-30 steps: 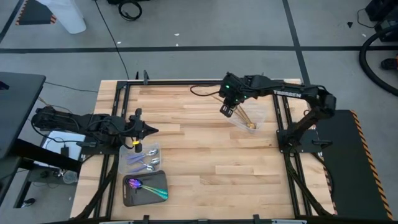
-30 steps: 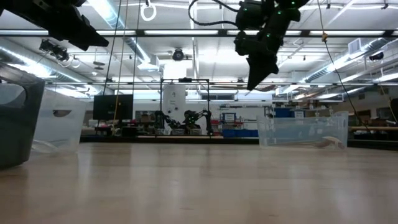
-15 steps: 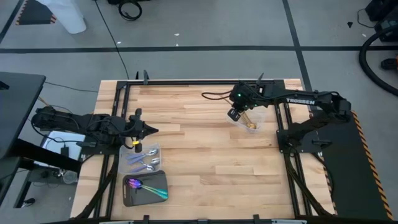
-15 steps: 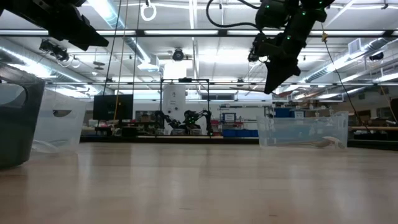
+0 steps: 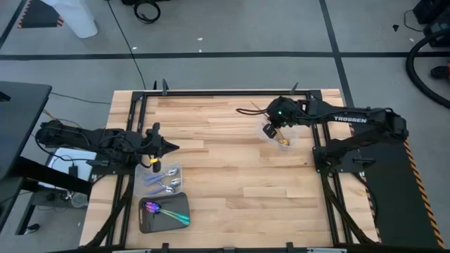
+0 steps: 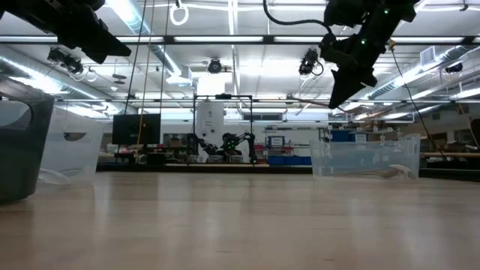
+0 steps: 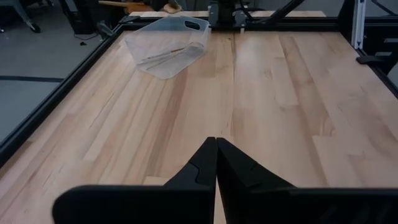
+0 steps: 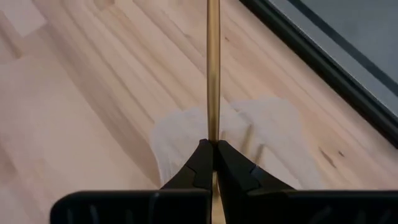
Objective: Sort silverware by color (type)
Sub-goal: Put the gold spoon into the top transparent bin
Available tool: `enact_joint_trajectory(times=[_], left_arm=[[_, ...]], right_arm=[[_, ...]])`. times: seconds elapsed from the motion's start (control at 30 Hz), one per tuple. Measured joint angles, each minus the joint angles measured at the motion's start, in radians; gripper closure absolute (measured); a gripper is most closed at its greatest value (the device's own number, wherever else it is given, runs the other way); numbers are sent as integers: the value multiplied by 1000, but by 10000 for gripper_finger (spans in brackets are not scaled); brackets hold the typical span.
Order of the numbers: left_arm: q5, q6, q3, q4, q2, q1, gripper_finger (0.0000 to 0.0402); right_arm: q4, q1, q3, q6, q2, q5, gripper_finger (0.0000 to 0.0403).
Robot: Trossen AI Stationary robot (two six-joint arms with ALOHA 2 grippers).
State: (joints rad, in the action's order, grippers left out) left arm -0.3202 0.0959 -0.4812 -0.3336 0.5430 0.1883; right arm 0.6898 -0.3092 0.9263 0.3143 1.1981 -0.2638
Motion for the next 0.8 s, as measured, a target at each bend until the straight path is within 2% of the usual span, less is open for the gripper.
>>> enact_joint_trajectory(times=[0.5,0.8], left_arm=[[0,38,0,0,0,0,388],[0,51,0,0,0,0,388]], right_arm=[[-127,-5,-174,69,-34,-3,389],[-164,-5,-226,77,-34,-6,388]])
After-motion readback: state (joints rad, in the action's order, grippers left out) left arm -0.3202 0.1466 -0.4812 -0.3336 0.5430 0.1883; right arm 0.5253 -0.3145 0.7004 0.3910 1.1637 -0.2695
